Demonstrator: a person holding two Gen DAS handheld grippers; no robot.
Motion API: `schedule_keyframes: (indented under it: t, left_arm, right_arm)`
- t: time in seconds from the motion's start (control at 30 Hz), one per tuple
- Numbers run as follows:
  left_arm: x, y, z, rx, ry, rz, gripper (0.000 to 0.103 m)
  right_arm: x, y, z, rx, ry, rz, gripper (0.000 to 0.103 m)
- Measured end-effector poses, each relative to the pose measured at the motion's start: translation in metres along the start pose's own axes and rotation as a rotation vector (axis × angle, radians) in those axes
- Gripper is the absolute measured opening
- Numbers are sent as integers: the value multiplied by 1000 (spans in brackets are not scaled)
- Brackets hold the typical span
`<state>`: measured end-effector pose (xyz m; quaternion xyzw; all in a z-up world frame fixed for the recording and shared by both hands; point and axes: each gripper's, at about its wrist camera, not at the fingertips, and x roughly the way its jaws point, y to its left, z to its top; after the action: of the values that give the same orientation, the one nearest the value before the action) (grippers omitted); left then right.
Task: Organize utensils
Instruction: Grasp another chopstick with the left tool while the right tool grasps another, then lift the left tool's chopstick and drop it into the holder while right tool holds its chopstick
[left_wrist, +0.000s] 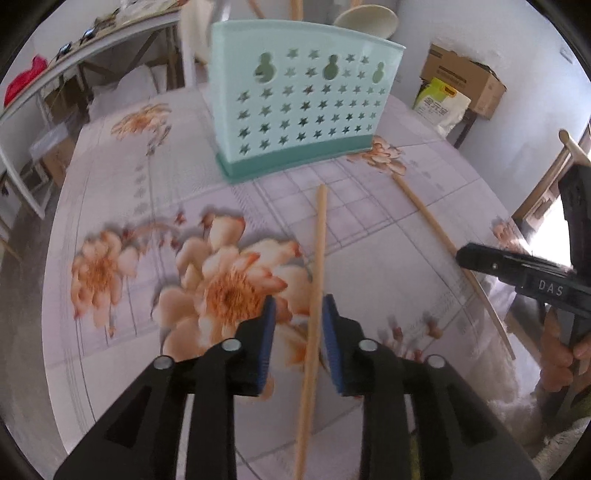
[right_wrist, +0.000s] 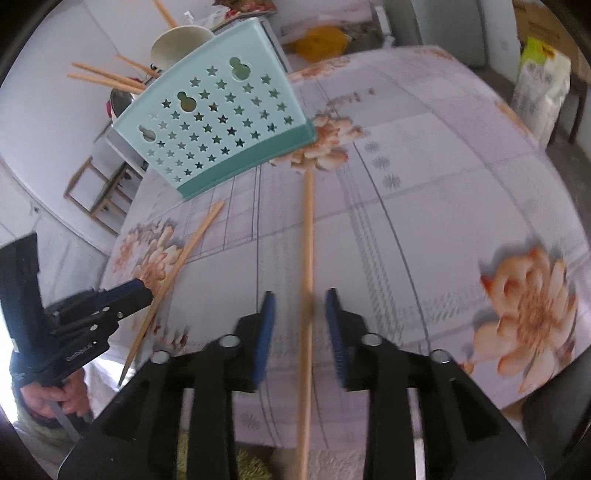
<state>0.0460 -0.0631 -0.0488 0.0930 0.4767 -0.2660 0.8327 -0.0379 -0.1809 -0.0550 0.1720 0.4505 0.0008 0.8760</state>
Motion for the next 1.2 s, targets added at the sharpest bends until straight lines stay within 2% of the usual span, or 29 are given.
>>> schedule_keyframes:
  t: [0.13, 0.23, 0.33, 0.53, 0.67, 0.83, 0.93, 1.2]
  left_arm:
    - [18, -4, 11, 42, 24, 19, 27]
    - [27, -6, 20, 69, 6, 44, 27]
    - [33, -4, 31, 61, -4, 50, 27]
    - [44, -1, 46, 57, -31, 78, 26]
    - [48, -2, 52, 55, -48, 90, 20]
    - [50, -10, 54, 97, -53, 97, 8]
    - [50, -13, 53, 107, -58, 107, 6]
    - [40, -10, 51, 72, -83, 81, 6]
  right_arm:
    - [14, 7, 13, -37, -4, -35, 33]
    - [24, 14, 22, -68, -16, -73, 32]
    - [30, 17, 29, -83, -26, -96, 32]
    - [41, 20, 41, -121, -57, -155, 26]
    - [45, 21, 44, -131, -75, -189, 20]
    - [46, 22, 45, -131, -91, -224, 11]
    - [46, 17, 47, -106, -88, -217, 6]
    - [37, 4, 43, -10, -90, -107, 5]
